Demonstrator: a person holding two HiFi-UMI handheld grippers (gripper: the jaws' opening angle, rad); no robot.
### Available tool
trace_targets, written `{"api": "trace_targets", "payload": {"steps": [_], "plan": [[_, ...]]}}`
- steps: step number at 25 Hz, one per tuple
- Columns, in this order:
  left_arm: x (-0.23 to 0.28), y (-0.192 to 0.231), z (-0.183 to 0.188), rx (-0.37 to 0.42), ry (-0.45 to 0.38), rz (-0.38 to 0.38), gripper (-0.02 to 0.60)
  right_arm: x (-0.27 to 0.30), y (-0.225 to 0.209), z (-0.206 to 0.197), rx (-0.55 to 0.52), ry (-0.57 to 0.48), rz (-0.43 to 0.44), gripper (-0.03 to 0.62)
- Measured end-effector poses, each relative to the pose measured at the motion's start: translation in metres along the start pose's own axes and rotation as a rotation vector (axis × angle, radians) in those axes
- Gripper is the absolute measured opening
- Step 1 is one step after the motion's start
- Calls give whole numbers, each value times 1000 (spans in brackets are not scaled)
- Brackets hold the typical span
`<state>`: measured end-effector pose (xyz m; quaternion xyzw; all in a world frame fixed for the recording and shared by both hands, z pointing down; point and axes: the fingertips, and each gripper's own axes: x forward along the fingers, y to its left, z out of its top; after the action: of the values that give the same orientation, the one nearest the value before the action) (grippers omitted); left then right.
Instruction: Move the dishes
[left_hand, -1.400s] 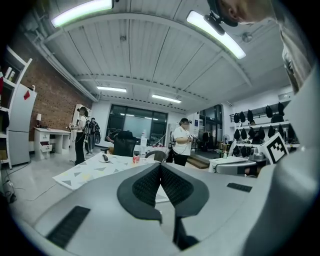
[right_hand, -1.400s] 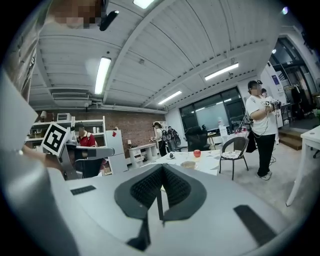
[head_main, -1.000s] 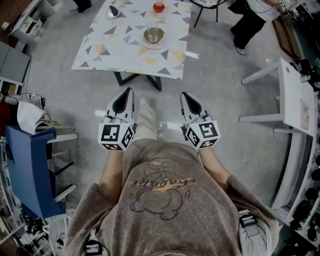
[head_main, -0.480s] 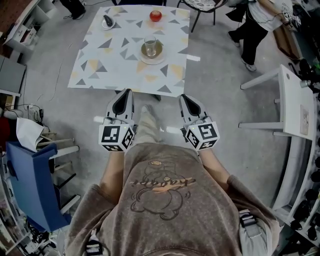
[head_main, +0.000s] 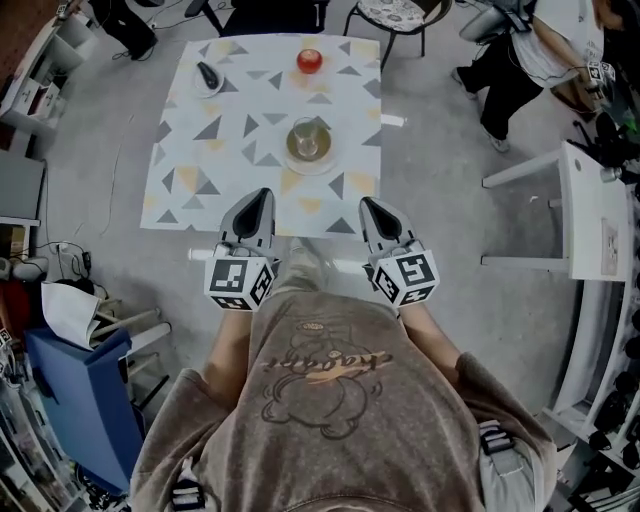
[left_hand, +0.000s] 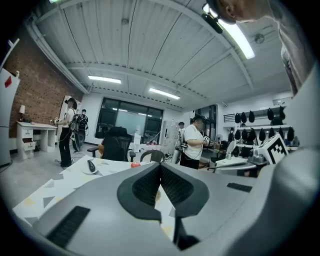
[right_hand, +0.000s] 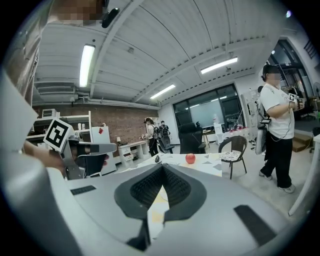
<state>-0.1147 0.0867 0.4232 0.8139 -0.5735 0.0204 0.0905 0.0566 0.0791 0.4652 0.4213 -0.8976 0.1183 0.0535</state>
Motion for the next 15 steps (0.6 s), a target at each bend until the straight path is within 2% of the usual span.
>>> {"api": "trace_targets", "payload": {"steps": [8, 15], "plan": [[54, 32, 22, 23, -9, -136, 17, 54, -15, 21, -1, -2, -74, 0], [85, 49, 28, 25, 0, -177, 17, 80, -25, 37, -18, -18, -120, 0]]}}
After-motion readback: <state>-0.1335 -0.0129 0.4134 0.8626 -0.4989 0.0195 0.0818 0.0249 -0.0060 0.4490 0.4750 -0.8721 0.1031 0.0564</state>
